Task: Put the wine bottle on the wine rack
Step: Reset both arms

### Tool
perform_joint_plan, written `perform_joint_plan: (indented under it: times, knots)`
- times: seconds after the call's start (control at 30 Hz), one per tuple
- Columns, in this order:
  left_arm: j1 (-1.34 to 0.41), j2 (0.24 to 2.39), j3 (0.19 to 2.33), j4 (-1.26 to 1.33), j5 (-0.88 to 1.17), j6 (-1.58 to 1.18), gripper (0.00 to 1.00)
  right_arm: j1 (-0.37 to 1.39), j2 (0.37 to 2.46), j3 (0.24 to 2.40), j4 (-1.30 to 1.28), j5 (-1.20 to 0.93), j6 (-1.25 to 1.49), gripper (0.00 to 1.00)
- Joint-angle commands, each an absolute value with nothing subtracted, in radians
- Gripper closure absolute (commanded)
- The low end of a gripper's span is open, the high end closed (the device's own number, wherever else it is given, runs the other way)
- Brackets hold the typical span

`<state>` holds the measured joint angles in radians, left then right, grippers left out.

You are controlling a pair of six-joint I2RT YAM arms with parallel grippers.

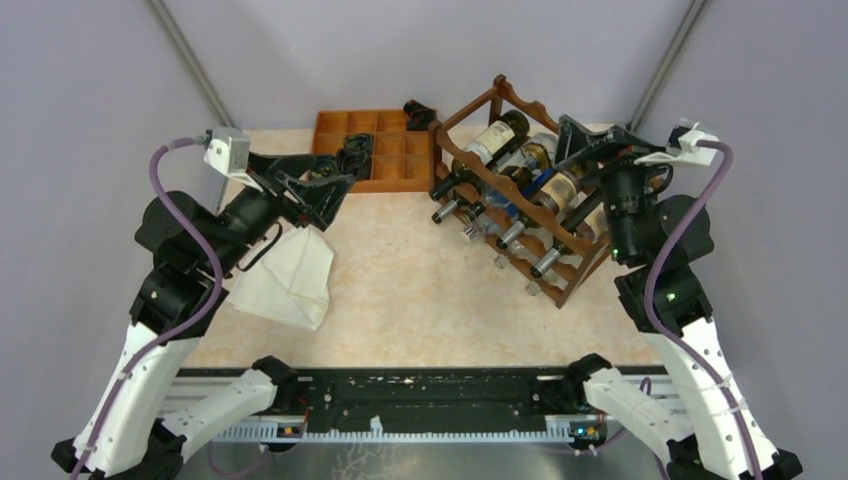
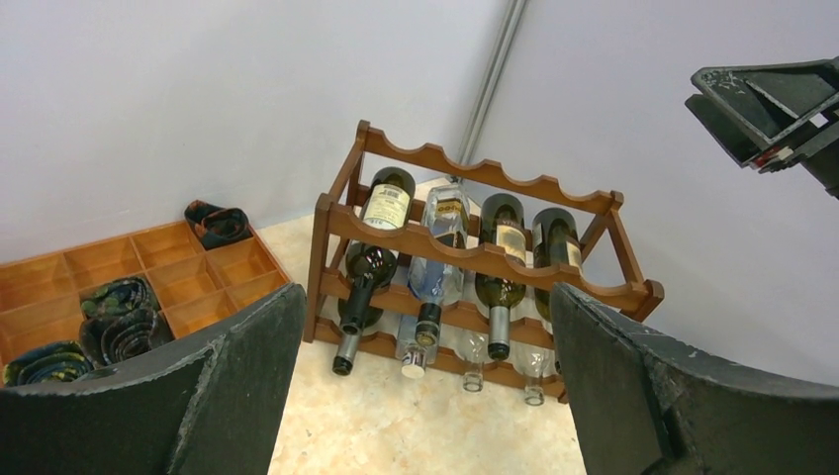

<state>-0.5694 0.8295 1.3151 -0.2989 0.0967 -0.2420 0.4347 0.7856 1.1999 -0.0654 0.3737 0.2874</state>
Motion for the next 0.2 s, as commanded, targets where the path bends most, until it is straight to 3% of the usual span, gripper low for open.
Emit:
perform_joint_plan:
  times: [0.0, 0.17]
  knots:
    - [-0.57, 0.869, 1.401, -0.292, 0.099, -0.192, 0.02, 0.435, 0.8, 1.292, 0.032, 0.382, 0.259, 0.02]
    - [-0.57, 0.917, 1.407, -0.239, 0.129, -0.169, 0.02, 0.436, 0.814, 1.303, 0.03, 0.372, 0.259, 0.02]
